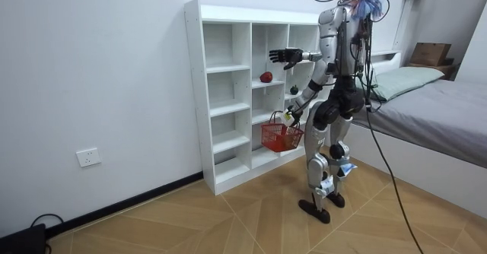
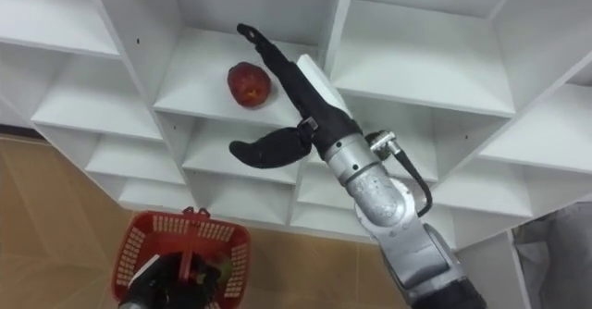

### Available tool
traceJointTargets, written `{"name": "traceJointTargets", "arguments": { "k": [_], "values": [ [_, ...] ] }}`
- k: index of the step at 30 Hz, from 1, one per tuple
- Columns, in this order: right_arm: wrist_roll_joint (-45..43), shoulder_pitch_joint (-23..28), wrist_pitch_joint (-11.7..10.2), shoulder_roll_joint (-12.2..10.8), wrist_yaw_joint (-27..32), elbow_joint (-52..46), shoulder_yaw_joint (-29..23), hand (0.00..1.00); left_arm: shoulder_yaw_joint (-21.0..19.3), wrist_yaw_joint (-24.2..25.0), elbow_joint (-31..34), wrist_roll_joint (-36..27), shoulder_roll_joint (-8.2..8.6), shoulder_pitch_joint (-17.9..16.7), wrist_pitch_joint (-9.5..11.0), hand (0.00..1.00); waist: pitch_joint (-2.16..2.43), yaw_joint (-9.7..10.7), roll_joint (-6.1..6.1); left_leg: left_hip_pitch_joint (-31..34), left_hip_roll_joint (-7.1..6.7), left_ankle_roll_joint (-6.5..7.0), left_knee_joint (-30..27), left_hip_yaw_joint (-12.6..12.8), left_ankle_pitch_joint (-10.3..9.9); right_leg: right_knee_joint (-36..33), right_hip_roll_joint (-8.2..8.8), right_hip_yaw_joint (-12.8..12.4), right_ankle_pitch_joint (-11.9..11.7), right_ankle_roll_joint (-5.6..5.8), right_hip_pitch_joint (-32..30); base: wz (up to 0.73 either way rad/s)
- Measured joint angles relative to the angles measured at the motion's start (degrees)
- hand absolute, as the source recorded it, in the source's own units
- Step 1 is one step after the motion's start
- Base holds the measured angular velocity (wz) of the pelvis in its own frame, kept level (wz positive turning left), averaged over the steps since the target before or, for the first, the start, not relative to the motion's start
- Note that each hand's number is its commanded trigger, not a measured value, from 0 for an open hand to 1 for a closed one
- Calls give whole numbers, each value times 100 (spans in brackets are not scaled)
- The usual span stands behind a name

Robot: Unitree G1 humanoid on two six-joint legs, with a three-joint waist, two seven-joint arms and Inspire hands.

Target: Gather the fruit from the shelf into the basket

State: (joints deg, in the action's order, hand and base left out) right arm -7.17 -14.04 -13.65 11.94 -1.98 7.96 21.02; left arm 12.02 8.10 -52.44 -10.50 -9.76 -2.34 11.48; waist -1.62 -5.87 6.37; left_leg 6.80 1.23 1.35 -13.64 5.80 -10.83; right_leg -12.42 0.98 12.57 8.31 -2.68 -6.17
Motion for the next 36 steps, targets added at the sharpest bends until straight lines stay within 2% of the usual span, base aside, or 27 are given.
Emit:
{"name": "traceJointTargets", "arguments": {
  "k": [5, 9, 16, 19, 27, 30, 32, 36],
  "values": [
    [-185, -224, -51, -211, 240, 782, 27, 0, -7, 13, -377, -1, 9, 303, -13, 100, 3, -262, 4, 53, 1, -3, -33, -62, 3, -9, -1, 45, 0, 0, -28, 6],
    [-220, -338, -43, -307, 389, 1067, 90, 0, -8, -3, -378, 0, 9, 331, -54, 100, 3, -271, 4, 128, -5, -4, -73, -139, 4, -18, 5, 119, -1, 0, -63, 11],
    [-692, -806, 71, -340, 717, 1655, 48, 0, -49, -19, -518, 156, 149, 445, -281, 100, -1, -266, 13, 206, -18, -5, -74, -233, 6, -15, 19, 220, -1, 0, -84, 6],
    [-684, -873, 90, -323, 920, 1782, 20, 0, -49, -19, -513, 269, 147, 491, -306, 100, 0, -268, 44, 284, -32, -16, -86, -324, 32, -9, 34, 323, -1, 0, -123, 15],
    [-687, -1065, 105, -318, 1429, 2154, -34, 0, -42, -16, -502, 281, 146, 591, -364, 100, -1, -359, 71, 489, -89, -2, -131, -420, 101, -23, 89, 405, -3, -4, -292, 6],
    [-697, -1377, 67, -323, 1696, 2634, -33, 0, 71, -17, -502, 218, 117, 634, -364, 100, -38, -384, 110, 495, -106, 12, -117, -429, 133, -33, 116, 475, -2, -3, -287, 10],
    [-700, -1537, 68, -320, 1895, 2820, -37, 0, 182, -19, -504, 220, 98, 657, -364, 100, -80, -410, 158, 516, -109, 16, -114, -421, 140, -33, 124, 501, -2, -2, -291, 9],
    [-697, -1694, 67, -303, 2092, 2917, -47, 0, 246, -19, -505, 234, 126, 665, -380, 100, -97, -408, 182, 622, -107, 17, -122, -414, 140, -40, 133, 550, -2, -2, -355, 7]
  ]
}}
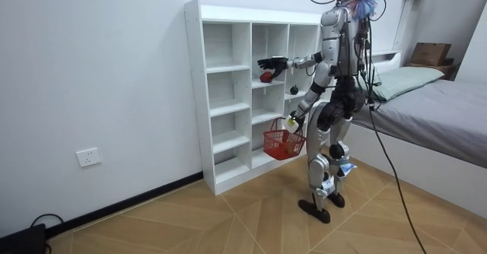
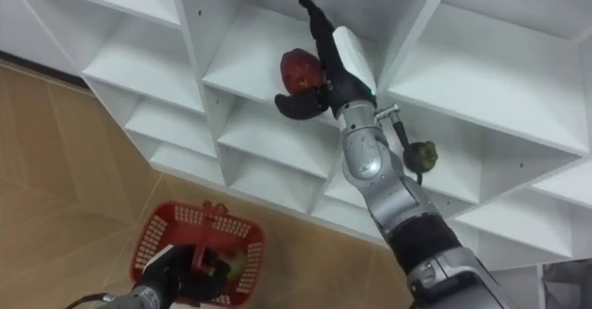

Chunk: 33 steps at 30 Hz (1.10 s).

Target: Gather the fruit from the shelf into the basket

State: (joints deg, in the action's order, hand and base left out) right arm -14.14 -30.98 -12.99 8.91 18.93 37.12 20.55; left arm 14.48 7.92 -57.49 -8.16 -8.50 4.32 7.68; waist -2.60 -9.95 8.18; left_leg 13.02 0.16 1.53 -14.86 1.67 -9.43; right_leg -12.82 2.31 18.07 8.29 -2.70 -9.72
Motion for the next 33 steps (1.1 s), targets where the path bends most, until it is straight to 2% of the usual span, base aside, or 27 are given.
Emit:
{"name": "traceJointTargets", "arguments": {
  "k": [7, 13, 15, 20, 23, 33],
  "values": [
    [55, -160, -2, 33, 102, 83, -117, 0, 44, 0, 12, -39, 3, 45, -19, 100, -3, -24, -4, 222, 5, 6, -89, 7, 13, -87, 12, -8, 0, 0, -231, 0],
    [499, -297, -20, 33, 102, 385, -177, 0, 28, 0, -64, -18, 23, 192, -19, 100, -9, -112, 3, 233, 2, 10, -92, 9, 16, -88, 19, -11, 0, 0, -244, 0],
    [520, -315, -19, 34, 75, 525, -180, 0, 10, 0, -99, 12, 23, 219, -21, 100, -18, -141, -3, 241, 2, 10, -98, 4, 16, -82, 20, -7, 0, 0, -242, 2],
    [531, -343, -17, 34, -178, 800, -394, 0, -32, 0, -107, 149, 35, 220, -32, 100, -82, -166, -69, 330, 3, 11, -175, -44, 15, -75, 25, 82, 0, 0, -243, 12],
    [871, -498, -153, 33, -258, 1091, -395, 0, -8, 0, -176, 145, 59, 221, -44, 100, -113, -164, -114, 353, 2, 12, -168, -56, 16, -76, 29, 106, 0, 0, -244, 4],
    [1585, -679, -274, 34, -530, 1553, -394, 0, 26, 0, -191, 144, 94, 248, -105, 100, -117, -181, -122, 374, -8, 19, -177, -95, 23, -84, 41, 157, 0, 0, -245, 2]
  ]
}}
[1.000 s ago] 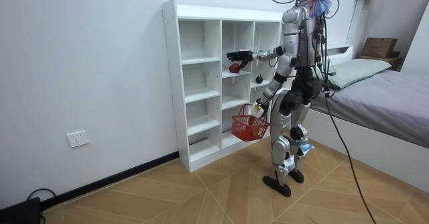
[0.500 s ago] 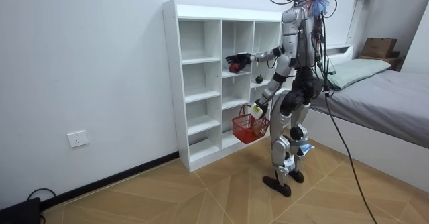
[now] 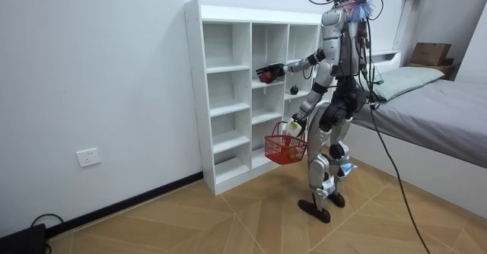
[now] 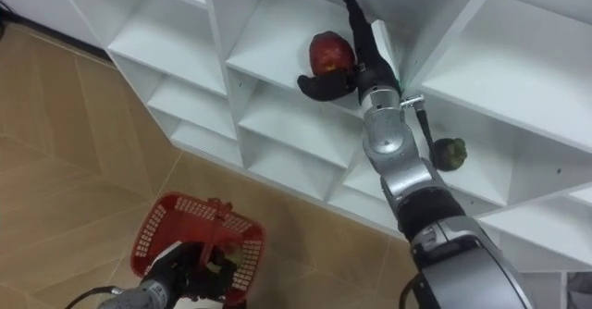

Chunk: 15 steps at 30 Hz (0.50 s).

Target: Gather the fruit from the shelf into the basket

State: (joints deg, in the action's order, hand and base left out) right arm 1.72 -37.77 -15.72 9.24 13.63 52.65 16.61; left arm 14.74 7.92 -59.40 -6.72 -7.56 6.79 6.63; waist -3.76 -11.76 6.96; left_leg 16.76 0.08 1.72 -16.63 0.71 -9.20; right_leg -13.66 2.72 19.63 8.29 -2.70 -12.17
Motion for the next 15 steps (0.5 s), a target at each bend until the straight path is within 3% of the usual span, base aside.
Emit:
{"name": "traceJointTargets", "arguments": {
  "k": [8, 9, 10, 12, 15],
  "values": [
    [52, -46, -29, 15, -74, 122, 0, 0, 48, 0, -1, -1, -3, 64, -8, 100, 5, -3, 5, -13, -5, 1, 2, 1, 34, -21, 14, 23, 0, 0, -2, 0],
    [52, -48, -25, 17, -79, 127, -1, 30, 78, 0, 0, 0, -9, 66, -9, 100, 5, -5, 6, -13, -5, 1, 1, 1, 35, -23, 15, 23, 0, 0, -1, 0],
    [53, -77, -29, 17, -109, 192, -2, 45, 122, 0, 0, 14, -14, 65, -12, 100, 5, -13, 5, -16, -5, 1, -2, 9, 36, -32, 17, 23, 0, 0, -1, 0],
    [52, -167, -40, 26, -147, 345, -2, 100, 128, 4, 0, 17, -9, 64, -16, 100, 6, -19, 6, -25, -5, 3, -2, 17, 41, -54, 24, 24, 0, 0, -1, 0],
    [51, -214, -41, 58, -167, 489, -20, 100, 127, 7, 1, 16, -10, 73, -16, 100, 7, -80, 9, -43, -5, 8, -1, 24, 50, -101, 38, 33, 0, 0, -2, 0]
  ]
}}
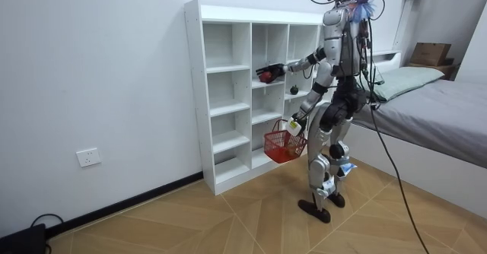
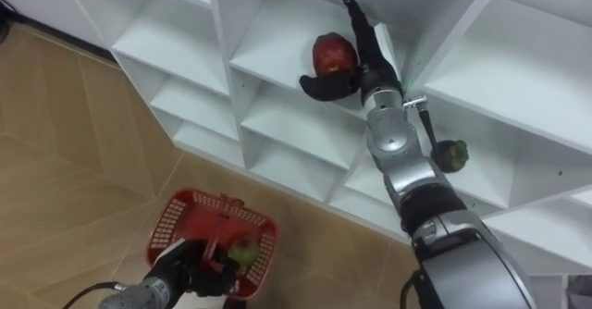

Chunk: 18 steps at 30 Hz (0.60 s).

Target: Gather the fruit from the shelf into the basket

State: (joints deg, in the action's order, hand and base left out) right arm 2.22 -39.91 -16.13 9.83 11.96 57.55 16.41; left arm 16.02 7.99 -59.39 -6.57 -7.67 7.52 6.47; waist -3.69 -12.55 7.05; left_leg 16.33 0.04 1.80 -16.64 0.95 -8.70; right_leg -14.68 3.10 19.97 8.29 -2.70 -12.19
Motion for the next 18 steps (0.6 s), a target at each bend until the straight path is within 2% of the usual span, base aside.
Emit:
{"name": "traceJointTargets", "arguments": {
  "k": [4, 11, 18],
  "values": [
    [-10, -48, 10, 49, 99, 63, -204, 100, 0, 1, 0, -1, -10, 3, -3, 100, 0, -70, 1, 8, -17, 10, 14, -8, 25, -10, 21, 25, 0, 0, 1, 2],
    [-44, -162, 51, 133, 123, 207, -213, 100, 93, 1, -1, -11, -109, 34, -3, 100, -1, -60, 3, 6, -74, 38, 94, -65, 92, -9, 70, 60, 0, 12, -2, 4],
    [-75, -195, 54, 151, 114, 240, -216, 100, 117, 1, -2, -11, -129, 55, -3, 100, -5, -49, 16, 5, -80, 40, 89, -82, 98, -7, 77, 82, -3, 17, -4, 0]
  ]
}}
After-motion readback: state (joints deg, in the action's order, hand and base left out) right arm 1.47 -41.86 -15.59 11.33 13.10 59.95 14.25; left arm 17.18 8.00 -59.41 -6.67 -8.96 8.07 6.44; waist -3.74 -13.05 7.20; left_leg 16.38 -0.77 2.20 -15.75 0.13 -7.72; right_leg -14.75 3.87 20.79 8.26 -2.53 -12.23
